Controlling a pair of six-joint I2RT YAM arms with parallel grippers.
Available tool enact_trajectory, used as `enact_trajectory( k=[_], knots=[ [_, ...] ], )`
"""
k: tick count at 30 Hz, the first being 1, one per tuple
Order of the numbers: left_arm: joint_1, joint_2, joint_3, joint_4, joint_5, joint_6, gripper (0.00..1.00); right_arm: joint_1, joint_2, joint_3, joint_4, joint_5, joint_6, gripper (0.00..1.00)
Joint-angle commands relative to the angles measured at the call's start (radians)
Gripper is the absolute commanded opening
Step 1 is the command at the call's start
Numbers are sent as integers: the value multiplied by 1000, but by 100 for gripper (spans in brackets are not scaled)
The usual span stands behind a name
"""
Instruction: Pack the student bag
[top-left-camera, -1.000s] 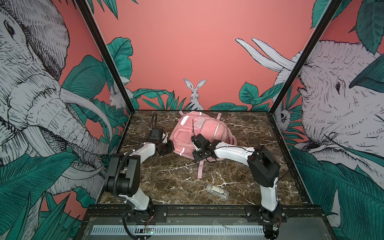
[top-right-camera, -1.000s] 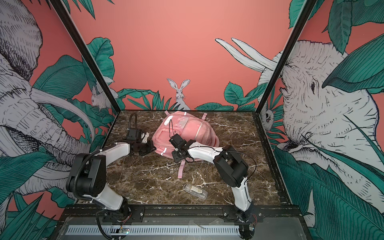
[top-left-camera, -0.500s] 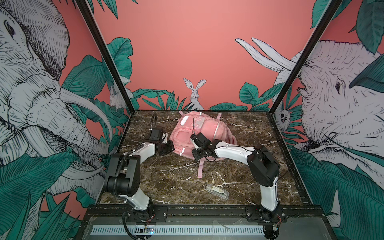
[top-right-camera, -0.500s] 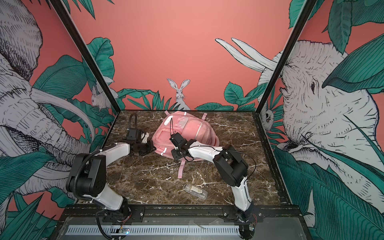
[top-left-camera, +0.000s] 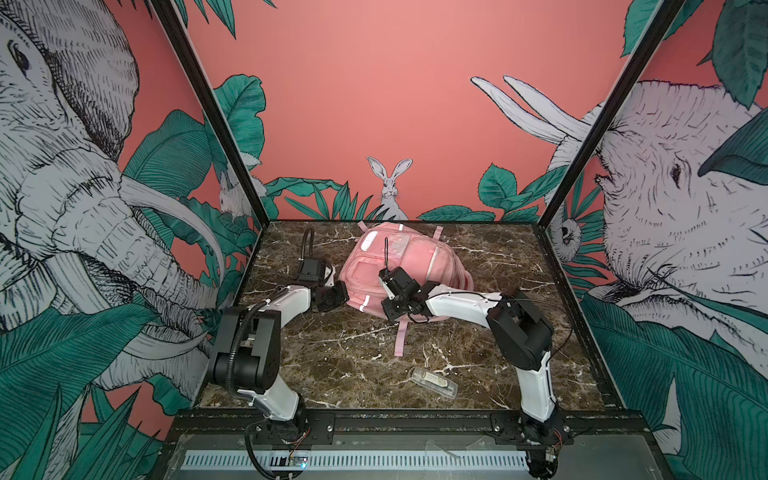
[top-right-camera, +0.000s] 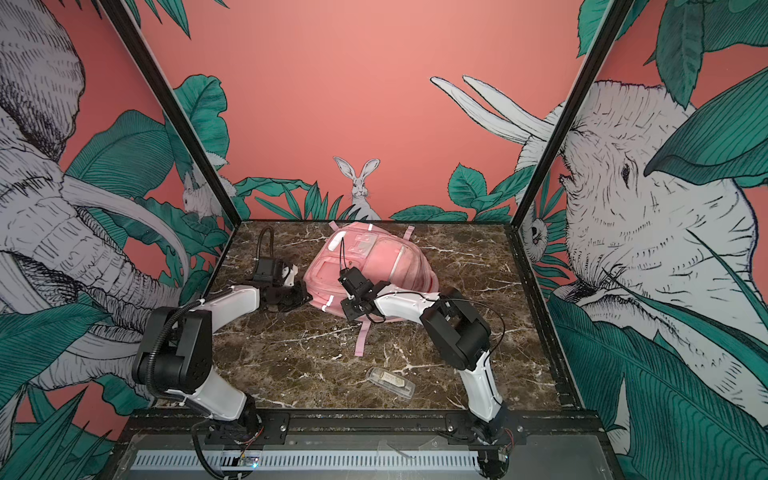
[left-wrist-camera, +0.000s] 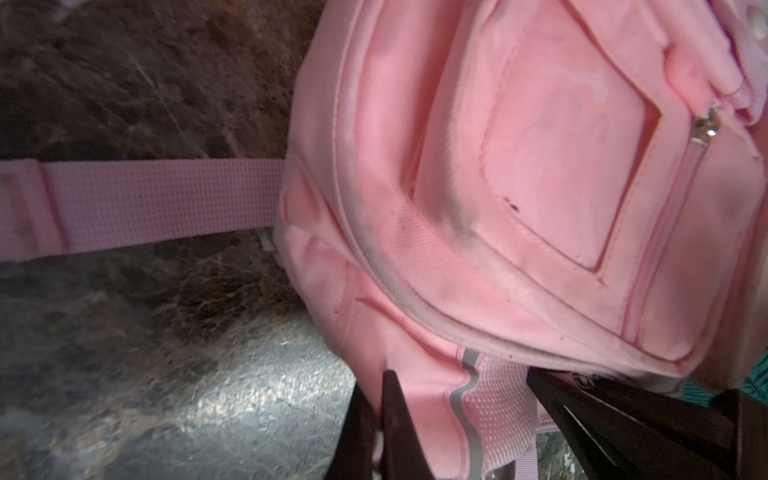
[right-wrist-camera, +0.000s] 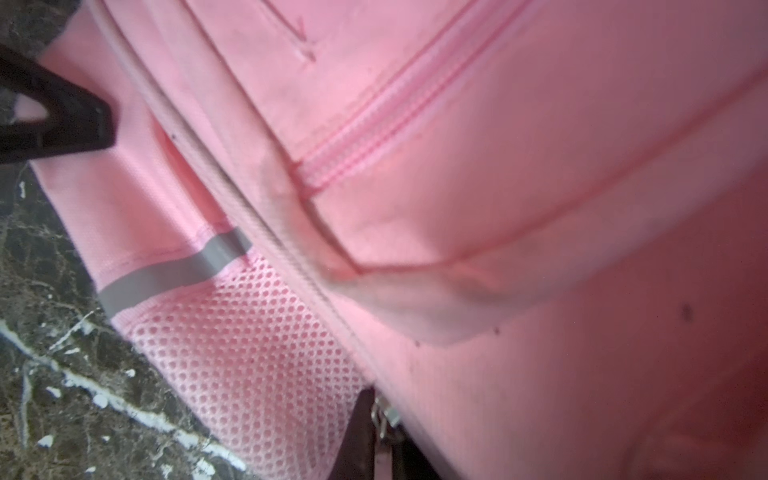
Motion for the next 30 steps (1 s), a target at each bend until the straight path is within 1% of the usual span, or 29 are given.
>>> enact_trajectory(
  k=[1, 7, 10, 14, 20, 30],
  knots=[
    [7, -8, -4, -4, 9, 8, 0, -8, -33, -31, 13, 47, -15, 3],
    [23, 7, 17, -11, -1, 16, 0, -7, -116, -61, -45, 51, -10, 0],
    [40, 13, 31, -11, -3, 11, 0, -7, -154, -66, -85, 22, -8, 0],
    [43, 30, 58, -2, -5, -3, 0, -7, -190, -117, -107, -14, 3, 0],
    [53, 51, 94, -1, -34, -13, 0, -7, -223, -159, -144, -22, 9, 0],
    [143, 87, 165, 2, -30, -24, 0, -13, -326, -281, -188, -3, -8, 0]
  ],
)
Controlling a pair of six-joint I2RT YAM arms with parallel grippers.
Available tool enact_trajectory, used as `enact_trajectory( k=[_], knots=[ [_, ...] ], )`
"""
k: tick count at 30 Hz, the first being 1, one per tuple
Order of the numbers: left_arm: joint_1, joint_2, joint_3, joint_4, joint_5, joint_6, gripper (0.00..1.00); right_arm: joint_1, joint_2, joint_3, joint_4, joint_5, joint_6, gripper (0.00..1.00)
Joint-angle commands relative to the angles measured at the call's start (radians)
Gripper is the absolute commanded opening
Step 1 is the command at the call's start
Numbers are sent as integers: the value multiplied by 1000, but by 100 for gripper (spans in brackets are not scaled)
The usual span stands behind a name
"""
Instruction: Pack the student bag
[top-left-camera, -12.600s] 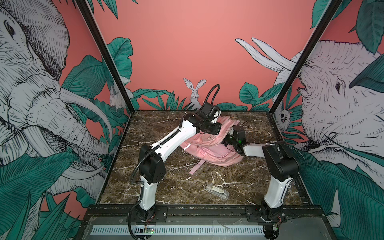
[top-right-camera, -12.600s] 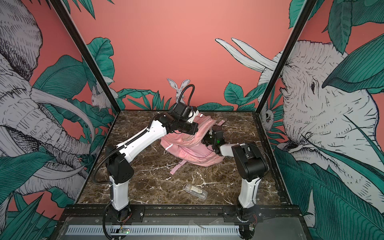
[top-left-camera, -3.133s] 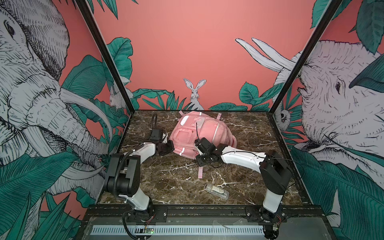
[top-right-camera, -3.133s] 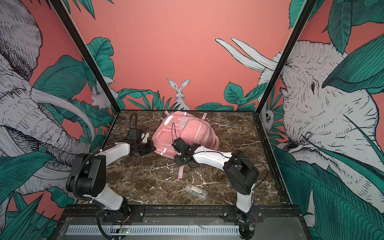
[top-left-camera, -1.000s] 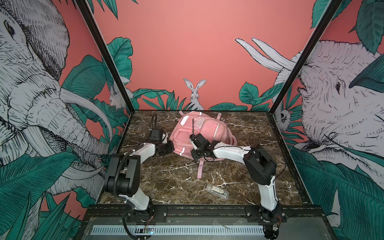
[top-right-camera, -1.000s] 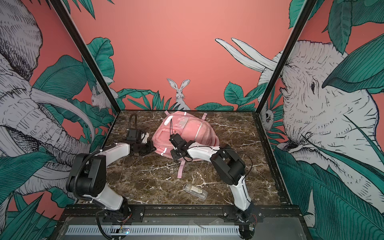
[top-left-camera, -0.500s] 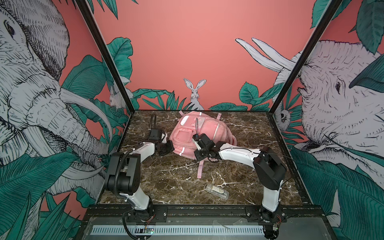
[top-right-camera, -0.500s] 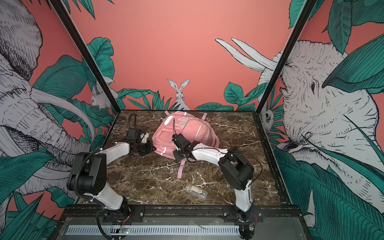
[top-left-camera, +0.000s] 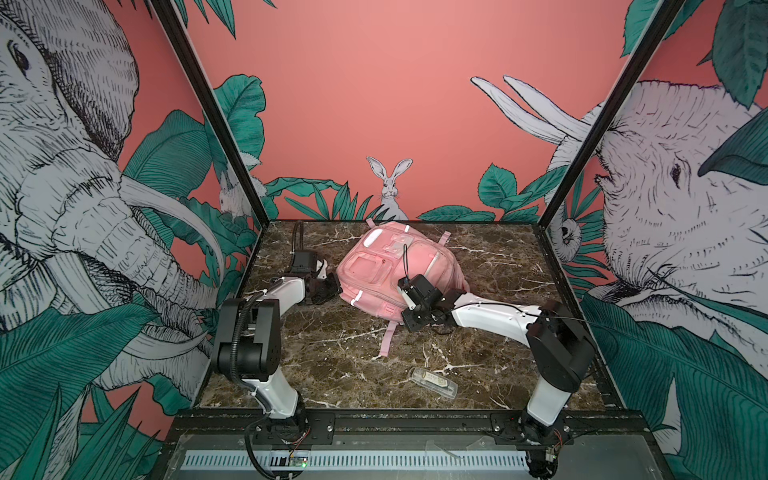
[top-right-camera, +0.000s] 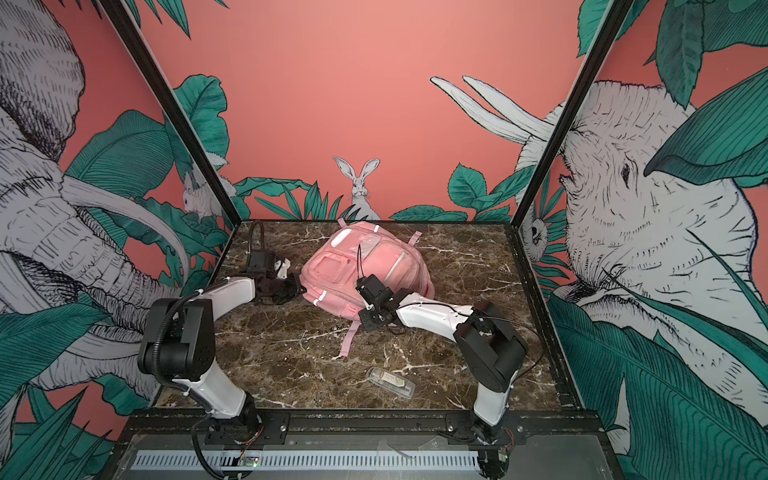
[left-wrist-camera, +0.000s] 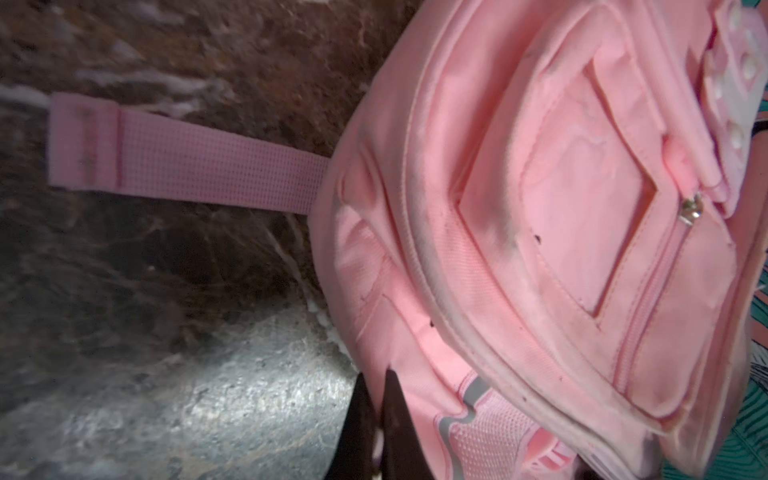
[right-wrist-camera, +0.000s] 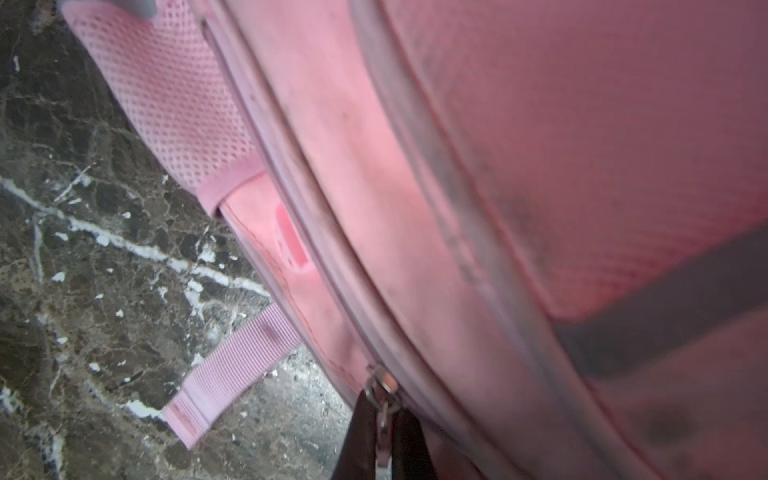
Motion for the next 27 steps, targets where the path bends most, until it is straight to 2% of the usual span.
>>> enact_trajectory(
  k=[1, 8, 10, 12, 14, 17, 22, 27],
  knots=[
    [40, 11, 67, 25, -37, -16, 0, -6, -36, -26, -72, 4, -10, 0],
    [38, 111, 209, -28, 38, -28, 2, 6, -1, 26, -32, -93, 38, 0],
    [38, 112, 219, -31, 51, -27, 11, 16, 19, 58, -29, -105, 47, 0],
    [37, 93, 203, -29, 55, -29, 29, 25, 37, 94, -25, -126, 56, 0],
    [38, 55, 176, -36, 70, -37, 43, 30, 49, 112, -9, -146, 66, 0],
    [27, -45, 123, -43, 78, -33, 55, 35, 69, 143, -18, -158, 63, 0],
    [-42, -159, 58, -107, 77, 9, 56, 43, 64, 165, -36, -173, 50, 0],
    [-148, -202, -51, -37, 102, -38, 56, 54, 62, 178, -49, -187, 41, 0]
  ],
)
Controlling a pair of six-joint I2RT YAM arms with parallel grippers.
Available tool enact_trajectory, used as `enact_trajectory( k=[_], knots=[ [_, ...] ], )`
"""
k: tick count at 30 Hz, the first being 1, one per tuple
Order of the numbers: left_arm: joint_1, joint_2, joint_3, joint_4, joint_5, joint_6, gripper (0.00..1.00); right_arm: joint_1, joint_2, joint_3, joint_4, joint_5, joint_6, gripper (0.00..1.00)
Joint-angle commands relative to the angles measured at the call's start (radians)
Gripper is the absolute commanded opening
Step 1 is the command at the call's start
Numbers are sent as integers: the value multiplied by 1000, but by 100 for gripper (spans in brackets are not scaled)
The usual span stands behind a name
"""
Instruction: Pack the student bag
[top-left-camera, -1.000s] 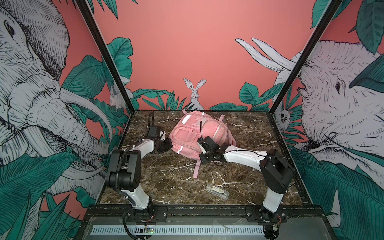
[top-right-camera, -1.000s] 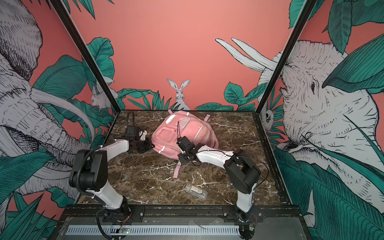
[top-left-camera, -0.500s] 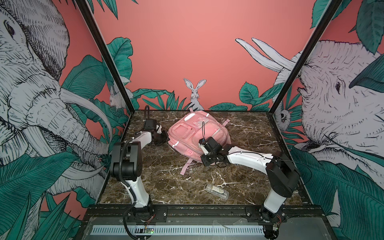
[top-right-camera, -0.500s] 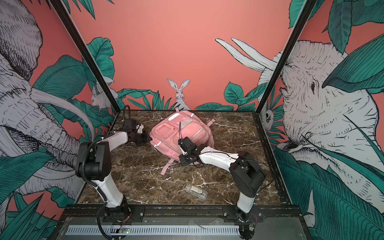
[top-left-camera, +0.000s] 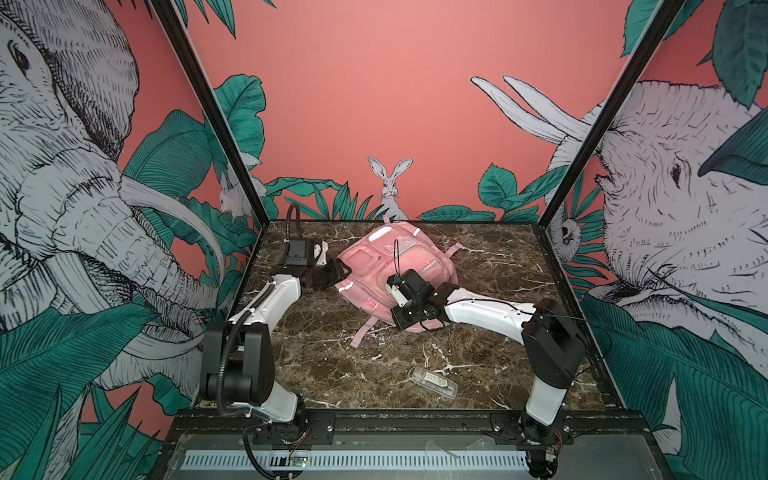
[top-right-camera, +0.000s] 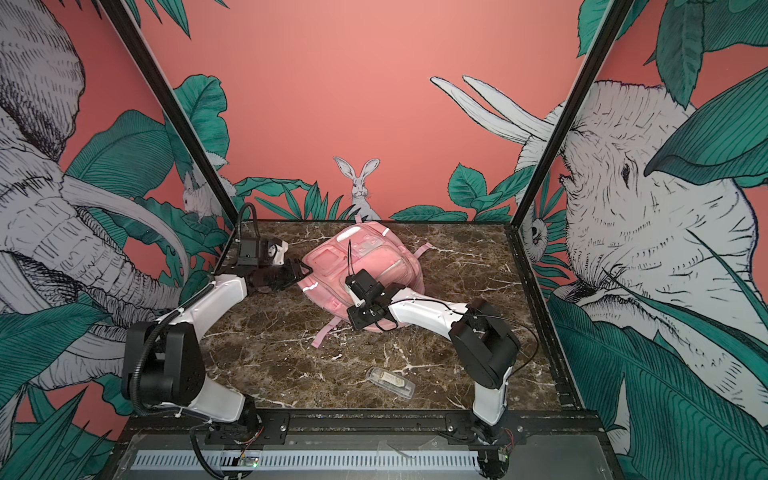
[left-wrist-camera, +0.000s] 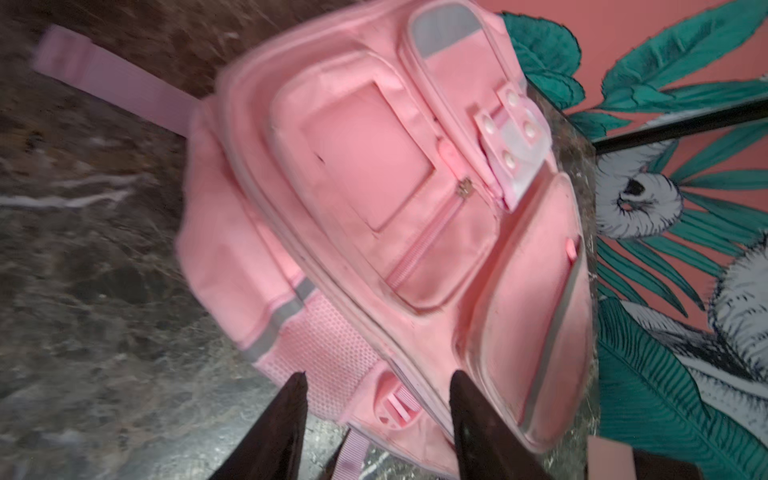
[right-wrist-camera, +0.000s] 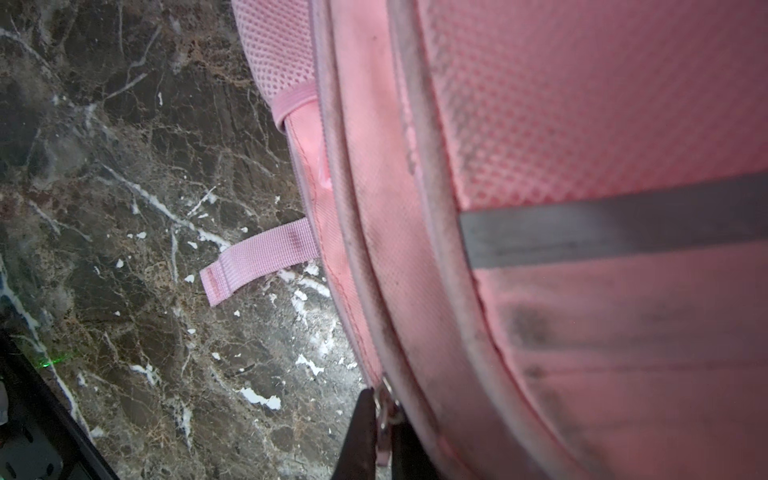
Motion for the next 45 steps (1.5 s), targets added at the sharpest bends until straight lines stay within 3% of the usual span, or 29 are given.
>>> enact_trajectory(
  k=[1, 7, 26, 36, 41, 45],
  knots=[
    [-52, -12, -88, 39, 35, -43, 56, 25, -7, 49, 0, -41, -9, 0],
    [-124, -21, -151, 106, 22, -95, 56, 45, 12, 91, -3, -50, -6, 0],
    [-160, 36, -188, 251, 16, -161, 54, 79, 61, 112, -14, -54, -2, 0],
    [-162, 92, -197, 328, -7, -171, 18, 85, 92, 175, -122, -25, -11, 0],
    [-161, 106, -190, 337, -25, -169, 6, 84, 84, 180, -182, 3, -19, 0],
    [-162, 130, -170, 335, -19, -155, 1, 84, 70, 165, -215, 53, -40, 0]
  ],
)
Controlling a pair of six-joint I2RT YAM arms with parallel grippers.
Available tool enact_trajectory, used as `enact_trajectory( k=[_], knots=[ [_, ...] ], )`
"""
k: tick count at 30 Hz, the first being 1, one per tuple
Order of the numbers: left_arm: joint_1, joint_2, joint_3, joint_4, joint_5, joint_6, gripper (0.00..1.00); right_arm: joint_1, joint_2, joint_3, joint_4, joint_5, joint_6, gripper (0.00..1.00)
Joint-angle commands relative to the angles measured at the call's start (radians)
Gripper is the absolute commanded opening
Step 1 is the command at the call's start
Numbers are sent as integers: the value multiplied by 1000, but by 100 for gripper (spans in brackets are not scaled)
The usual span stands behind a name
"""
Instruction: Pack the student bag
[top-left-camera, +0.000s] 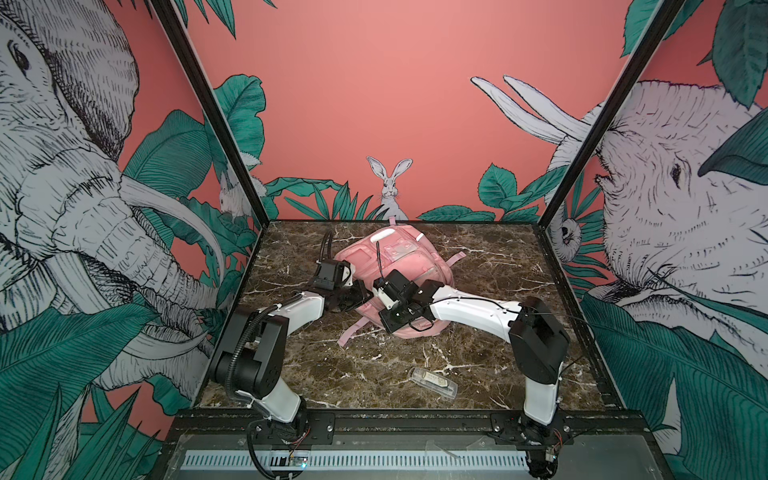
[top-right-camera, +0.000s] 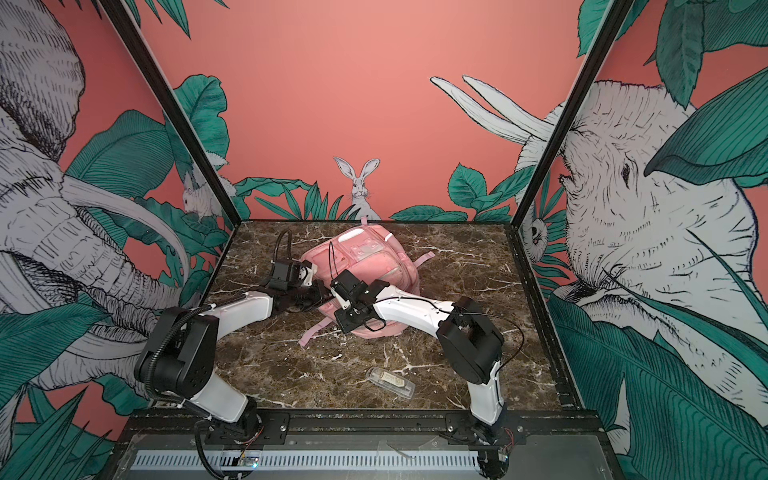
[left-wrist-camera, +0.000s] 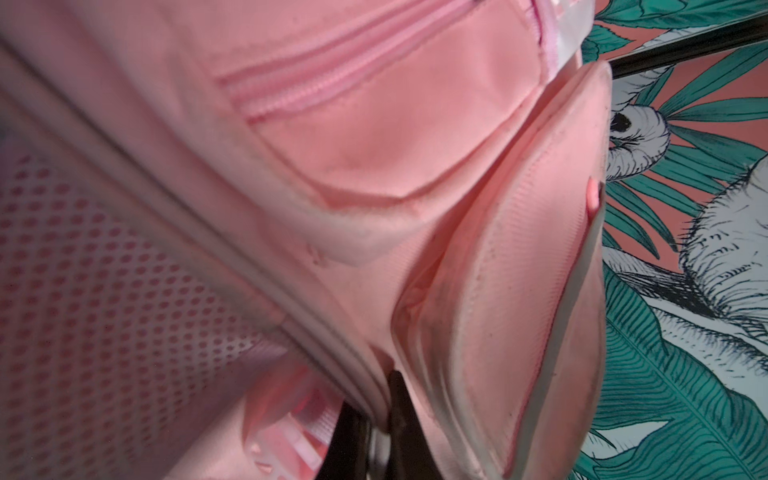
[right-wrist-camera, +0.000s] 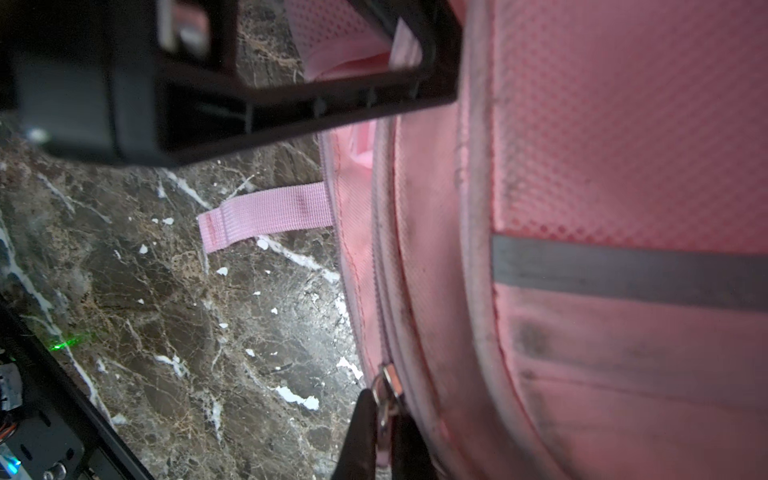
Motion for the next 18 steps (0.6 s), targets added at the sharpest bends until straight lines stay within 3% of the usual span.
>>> enact_trajectory(
  k=[1, 18],
  knots=[
    [-4, 34, 19, 23, -32, 39, 0, 17, -28, -1, -79, 40, -29, 0],
    [88, 43, 87, -61, -37, 85, 0, -131, -188, -217, -107, 98, -96, 0]
  ],
)
